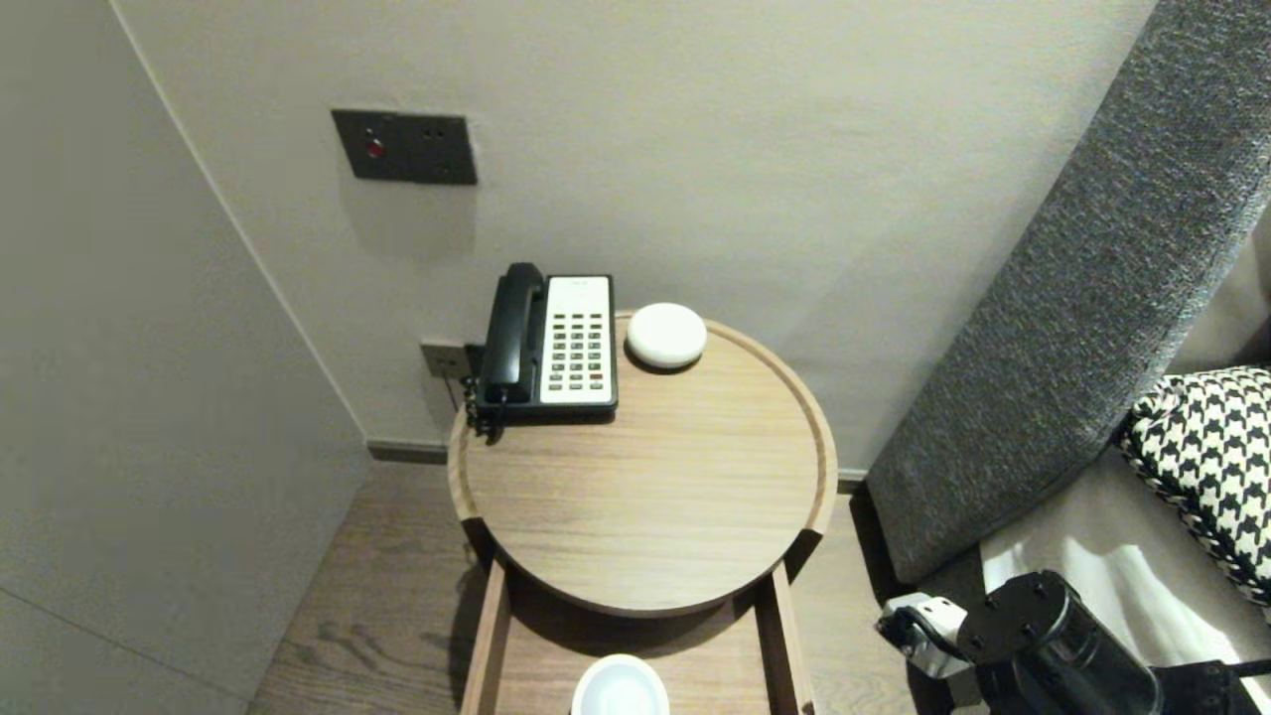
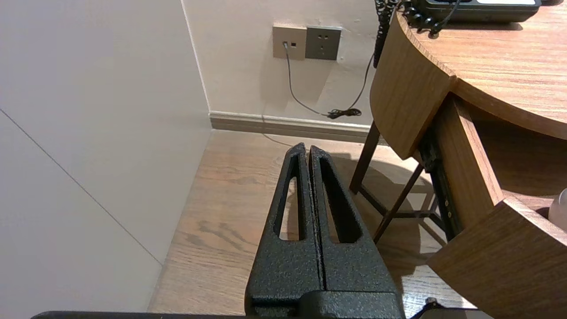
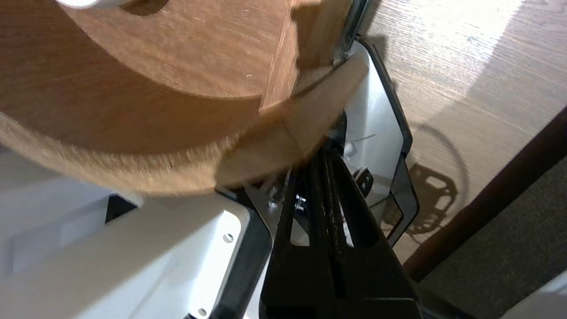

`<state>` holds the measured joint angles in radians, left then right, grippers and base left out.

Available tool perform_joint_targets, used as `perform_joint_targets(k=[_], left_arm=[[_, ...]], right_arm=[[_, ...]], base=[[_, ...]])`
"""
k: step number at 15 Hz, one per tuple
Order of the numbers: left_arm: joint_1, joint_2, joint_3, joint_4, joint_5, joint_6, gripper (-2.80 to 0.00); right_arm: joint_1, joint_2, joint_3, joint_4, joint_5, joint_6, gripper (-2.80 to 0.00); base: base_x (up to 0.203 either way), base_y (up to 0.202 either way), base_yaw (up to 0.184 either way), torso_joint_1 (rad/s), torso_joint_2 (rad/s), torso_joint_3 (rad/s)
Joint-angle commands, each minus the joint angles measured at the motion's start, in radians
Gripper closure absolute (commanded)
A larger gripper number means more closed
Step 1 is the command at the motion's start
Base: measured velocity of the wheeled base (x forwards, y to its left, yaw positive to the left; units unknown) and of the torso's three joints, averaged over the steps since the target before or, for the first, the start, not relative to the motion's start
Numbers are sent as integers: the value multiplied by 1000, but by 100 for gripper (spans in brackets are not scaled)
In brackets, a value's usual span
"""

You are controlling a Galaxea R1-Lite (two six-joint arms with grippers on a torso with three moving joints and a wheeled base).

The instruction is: Close the nightstand drawer

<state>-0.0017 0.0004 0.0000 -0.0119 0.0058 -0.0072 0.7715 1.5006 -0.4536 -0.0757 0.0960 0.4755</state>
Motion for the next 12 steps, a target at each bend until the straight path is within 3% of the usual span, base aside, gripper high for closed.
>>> perform_joint_targets(k=[1, 12], left_arm=[[0, 0, 0, 0, 0, 0, 0], [0, 0, 0, 0, 0, 0, 0]], right_arm=[[2, 46, -28, -6, -2, 3, 0], [-43, 136, -196, -24, -7, -2, 0]], base=[[0, 0, 0, 0, 0, 0], [0, 0, 0, 0, 0, 0]])
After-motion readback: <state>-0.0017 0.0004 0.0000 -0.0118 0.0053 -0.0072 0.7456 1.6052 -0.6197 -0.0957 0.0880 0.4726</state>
